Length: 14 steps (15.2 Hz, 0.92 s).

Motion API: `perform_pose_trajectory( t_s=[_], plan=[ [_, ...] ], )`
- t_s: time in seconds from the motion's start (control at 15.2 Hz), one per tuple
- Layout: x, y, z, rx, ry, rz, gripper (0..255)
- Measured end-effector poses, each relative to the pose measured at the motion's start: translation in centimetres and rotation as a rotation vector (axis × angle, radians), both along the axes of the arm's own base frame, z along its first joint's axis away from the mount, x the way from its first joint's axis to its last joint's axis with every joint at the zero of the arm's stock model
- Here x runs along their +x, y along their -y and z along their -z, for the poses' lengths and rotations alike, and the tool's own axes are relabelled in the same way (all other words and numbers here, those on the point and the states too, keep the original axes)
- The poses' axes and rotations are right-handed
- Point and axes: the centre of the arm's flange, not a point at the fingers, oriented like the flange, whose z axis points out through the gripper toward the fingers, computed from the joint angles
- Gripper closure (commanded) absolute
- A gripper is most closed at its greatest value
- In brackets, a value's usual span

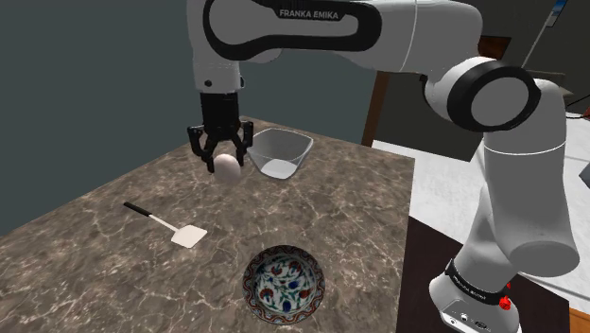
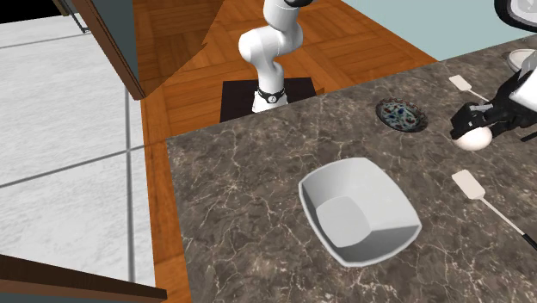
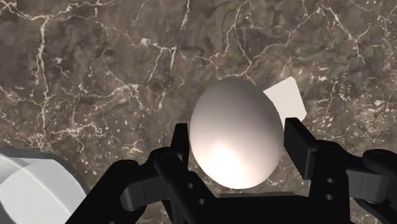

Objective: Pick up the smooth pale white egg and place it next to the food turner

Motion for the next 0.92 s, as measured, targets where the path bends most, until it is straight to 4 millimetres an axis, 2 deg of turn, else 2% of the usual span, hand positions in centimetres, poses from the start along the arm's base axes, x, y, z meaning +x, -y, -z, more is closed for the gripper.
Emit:
perform_pose_trajectory(
  t_s=[0.33,0.92],
  plan=[
    [0.2,-0.8,2.3,0.0,0.0,0.001,255],
    [0.3,-0.6,7.0,0.0,0.0,0.001,255]
  ],
)
